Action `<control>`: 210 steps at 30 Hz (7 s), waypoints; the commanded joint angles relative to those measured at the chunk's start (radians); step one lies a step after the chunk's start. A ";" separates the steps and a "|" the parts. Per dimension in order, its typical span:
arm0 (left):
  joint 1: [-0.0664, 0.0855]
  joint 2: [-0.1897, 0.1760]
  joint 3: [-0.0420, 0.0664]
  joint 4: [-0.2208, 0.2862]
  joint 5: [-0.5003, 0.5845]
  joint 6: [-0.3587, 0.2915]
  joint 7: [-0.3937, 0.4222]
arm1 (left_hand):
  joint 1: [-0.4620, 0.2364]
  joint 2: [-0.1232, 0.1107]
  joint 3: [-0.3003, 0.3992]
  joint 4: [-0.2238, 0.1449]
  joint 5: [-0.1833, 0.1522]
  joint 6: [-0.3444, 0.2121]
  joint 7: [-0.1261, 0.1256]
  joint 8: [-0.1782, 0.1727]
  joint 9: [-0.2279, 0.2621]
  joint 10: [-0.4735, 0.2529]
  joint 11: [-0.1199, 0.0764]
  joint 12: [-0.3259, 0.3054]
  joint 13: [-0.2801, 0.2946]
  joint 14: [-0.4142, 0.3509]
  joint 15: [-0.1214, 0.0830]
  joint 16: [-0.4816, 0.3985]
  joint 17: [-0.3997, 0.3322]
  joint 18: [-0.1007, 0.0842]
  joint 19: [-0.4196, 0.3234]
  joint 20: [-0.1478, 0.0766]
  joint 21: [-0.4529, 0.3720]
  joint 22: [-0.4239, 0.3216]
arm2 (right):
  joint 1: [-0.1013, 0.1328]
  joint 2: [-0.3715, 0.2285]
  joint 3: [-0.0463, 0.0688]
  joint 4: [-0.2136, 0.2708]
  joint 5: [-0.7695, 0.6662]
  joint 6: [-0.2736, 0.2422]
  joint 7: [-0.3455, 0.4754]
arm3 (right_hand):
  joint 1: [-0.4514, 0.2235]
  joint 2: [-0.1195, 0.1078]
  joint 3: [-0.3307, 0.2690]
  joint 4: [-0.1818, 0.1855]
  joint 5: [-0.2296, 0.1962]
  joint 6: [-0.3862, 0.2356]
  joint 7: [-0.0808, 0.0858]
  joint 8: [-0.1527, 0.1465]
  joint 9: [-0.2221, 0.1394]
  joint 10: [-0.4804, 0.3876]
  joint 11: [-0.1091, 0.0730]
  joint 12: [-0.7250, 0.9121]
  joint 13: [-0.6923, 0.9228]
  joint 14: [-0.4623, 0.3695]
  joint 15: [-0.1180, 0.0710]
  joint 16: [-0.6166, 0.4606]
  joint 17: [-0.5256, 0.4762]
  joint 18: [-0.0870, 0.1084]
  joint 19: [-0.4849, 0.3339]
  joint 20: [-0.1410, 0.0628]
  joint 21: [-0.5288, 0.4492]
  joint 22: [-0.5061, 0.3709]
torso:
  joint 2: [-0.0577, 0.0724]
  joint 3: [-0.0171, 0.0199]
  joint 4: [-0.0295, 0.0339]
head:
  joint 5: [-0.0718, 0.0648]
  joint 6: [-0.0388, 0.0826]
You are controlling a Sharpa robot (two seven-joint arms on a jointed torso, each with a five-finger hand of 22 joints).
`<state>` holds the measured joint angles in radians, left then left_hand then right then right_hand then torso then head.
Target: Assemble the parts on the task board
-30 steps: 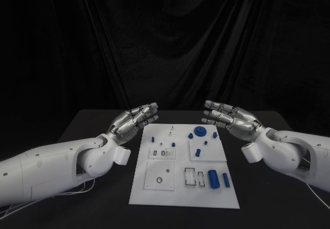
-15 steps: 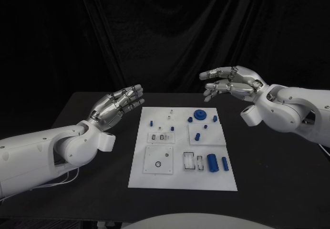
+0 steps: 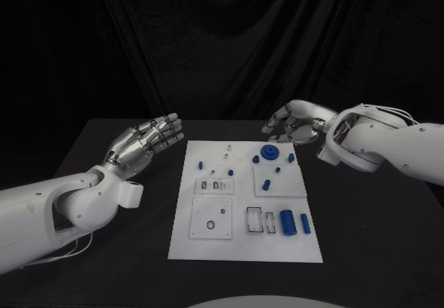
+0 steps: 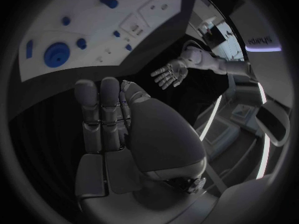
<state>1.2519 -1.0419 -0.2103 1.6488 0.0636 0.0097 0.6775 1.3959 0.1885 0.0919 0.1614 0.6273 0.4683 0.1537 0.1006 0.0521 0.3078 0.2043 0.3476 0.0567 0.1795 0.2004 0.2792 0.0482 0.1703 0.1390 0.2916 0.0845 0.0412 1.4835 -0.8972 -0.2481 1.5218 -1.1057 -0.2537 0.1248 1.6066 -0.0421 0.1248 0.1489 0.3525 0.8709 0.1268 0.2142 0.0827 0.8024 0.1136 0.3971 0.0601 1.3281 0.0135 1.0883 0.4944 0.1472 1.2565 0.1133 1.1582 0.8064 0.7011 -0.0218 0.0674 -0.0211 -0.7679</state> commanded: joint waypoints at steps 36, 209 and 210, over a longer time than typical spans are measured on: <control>0.003 -0.006 -0.001 0.033 -0.009 0.025 0.253 | -0.011 0.001 0.035 -0.012 0.018 0.026 0.012 0.000 0.004 -0.001 0.009 0.004 0.000 0.008 0.008 0.014 0.000 -0.019 0.015 0.000 0.009 0.002 | -0.009 -0.017 0.000 0.066 -0.660 0.017 -0.308 | -0.089 -0.099 0.038 0.077 -0.187 0.001 -0.038 -0.096 0.019 0.150 -0.027 -0.111 0.011 0.119 -0.035 0.148 0.319 -0.053 0.120 -0.027 0.181 0.310 | 0.081 -0.0381 0.0710 | -0.082 0.038; 0.002 0.054 -0.001 -0.024 0.018 0.061 0.173 | -0.041 -0.009 0.106 -0.037 0.013 0.043 0.048 0.002 0.006 -0.004 0.030 0.009 0.002 0.008 0.030 0.042 0.002 -0.044 0.025 0.001 0.015 0.003 | -0.100 0.357 0.017 -0.390 -0.467 -0.081 -0.129 | -0.025 -0.055 0.164 0.020 -0.213 0.188 -0.010 -0.050 0.197 0.396 -0.058 -0.238 0.011 0.112 -0.038 0.124 0.366 -0.063 0.122 -0.032 0.193 0.394 | 0.062 -0.0504 0.0756 | -0.071 0.009; 0.002 0.055 -0.001 -0.025 0.018 0.061 0.173 | -0.041 -0.009 0.106 -0.037 0.013 0.043 0.048 0.002 0.006 -0.004 0.030 0.009 0.002 0.008 0.030 0.042 0.002 -0.044 0.025 0.001 0.015 0.003 | -0.101 0.358 0.017 -0.390 -0.467 -0.082 -0.129 | -0.025 -0.055 0.164 0.020 -0.213 0.188 -0.010 -0.050 0.197 0.396 -0.058 -0.238 0.011 0.112 -0.038 0.124 0.366 -0.063 0.122 -0.032 0.193 0.394 | 0.062 -0.0505 0.0759 | -0.071 0.009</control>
<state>1.2525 -0.9892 -0.2121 1.6240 0.0789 0.0544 0.6790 1.3654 0.1822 0.1909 0.1255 0.6391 0.5074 0.1609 0.1006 0.0570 0.3060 0.2309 0.3552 0.0576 0.1932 0.2288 0.3250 0.0512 0.1388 0.1634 0.2947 0.0960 0.0439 1.3858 -0.5407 -0.2323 1.1336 -1.5718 -0.3437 0.0073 1.5817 -0.0951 0.2873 0.1656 0.1423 1.0664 0.1164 0.1691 0.2781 1.1973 0.0536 0.1622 0.0707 1.4425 -0.0276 1.2159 0.8594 0.1017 1.3810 0.0787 1.3523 1.1994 0.7633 -0.0720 0.1434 -0.0913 -0.7589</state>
